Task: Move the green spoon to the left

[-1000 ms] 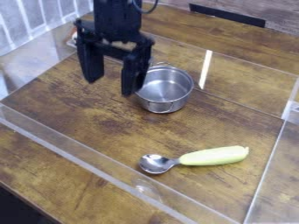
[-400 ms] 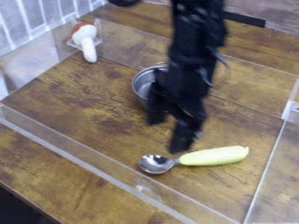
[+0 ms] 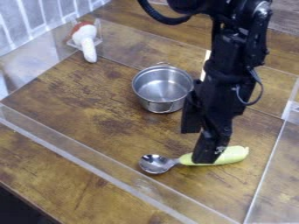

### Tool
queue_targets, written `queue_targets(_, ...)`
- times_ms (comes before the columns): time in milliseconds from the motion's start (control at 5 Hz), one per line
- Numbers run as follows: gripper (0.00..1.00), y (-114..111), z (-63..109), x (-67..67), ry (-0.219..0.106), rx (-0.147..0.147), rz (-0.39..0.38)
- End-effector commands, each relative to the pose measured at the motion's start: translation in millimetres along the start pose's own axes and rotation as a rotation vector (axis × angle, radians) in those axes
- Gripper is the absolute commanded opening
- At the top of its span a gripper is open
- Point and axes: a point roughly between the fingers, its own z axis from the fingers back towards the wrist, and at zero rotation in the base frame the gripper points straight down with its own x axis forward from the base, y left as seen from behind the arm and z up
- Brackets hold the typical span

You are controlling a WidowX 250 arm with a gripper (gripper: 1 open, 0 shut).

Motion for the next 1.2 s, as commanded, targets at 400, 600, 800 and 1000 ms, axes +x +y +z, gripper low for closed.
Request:
queue_targets(400,1.0,-0.4,-9.6,22.0,-0.06,0.035,-0.224)
queue_targets(600,1.0,-4.2,-6.8,33.3,-0.059,0.034,-0.22)
queue_targets(800,1.0,-6.0,-5.5,40.0,-0.055,0.015,-0.19)
queue_targets(1000,1.0,-1.2,-8.8,34.3,-0.053,-0.03,-0.137)
